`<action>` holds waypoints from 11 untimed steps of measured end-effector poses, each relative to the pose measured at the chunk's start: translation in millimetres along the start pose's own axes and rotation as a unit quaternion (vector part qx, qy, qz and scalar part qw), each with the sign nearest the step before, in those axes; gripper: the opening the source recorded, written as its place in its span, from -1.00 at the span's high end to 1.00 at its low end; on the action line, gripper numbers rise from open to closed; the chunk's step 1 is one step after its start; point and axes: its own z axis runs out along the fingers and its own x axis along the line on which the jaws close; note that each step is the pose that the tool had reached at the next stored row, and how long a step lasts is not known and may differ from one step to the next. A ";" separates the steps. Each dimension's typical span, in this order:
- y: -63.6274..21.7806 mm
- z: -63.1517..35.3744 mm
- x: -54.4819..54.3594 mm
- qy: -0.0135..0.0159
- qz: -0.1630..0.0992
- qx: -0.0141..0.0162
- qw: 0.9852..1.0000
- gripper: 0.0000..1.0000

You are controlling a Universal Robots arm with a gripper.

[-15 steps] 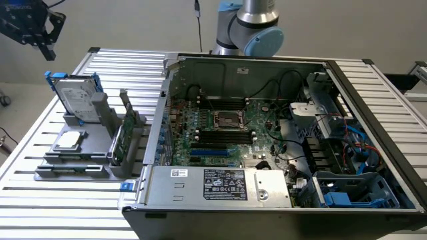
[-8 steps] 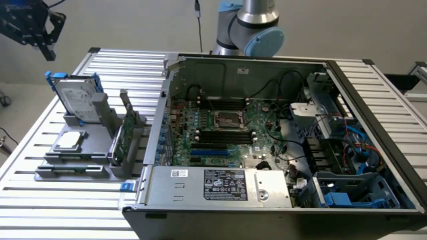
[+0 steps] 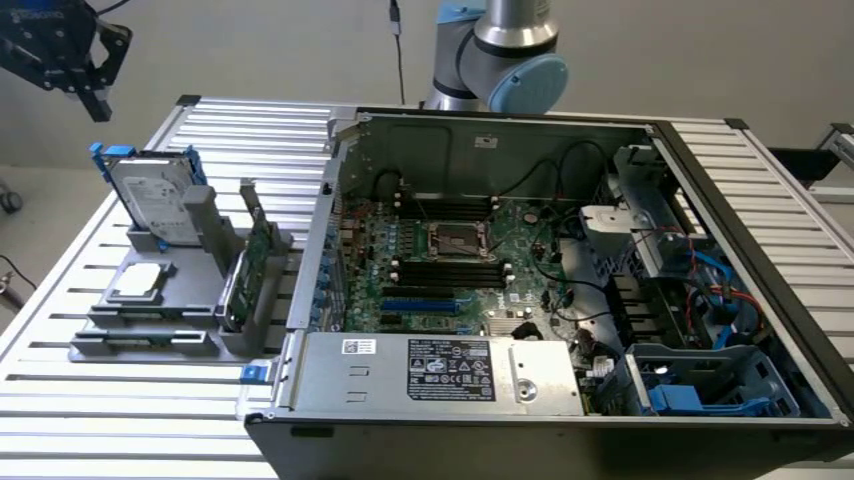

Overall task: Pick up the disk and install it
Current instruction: 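Pick up the disk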

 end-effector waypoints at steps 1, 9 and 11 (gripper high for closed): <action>0.0 0.0 0.0 0.000 -0.001 0.000 1.000 0.79; -0.1 0.0 -0.2 0.000 -0.004 0.000 1.000 0.79; -0.1 0.0 -0.2 0.000 -0.004 0.000 1.000 0.79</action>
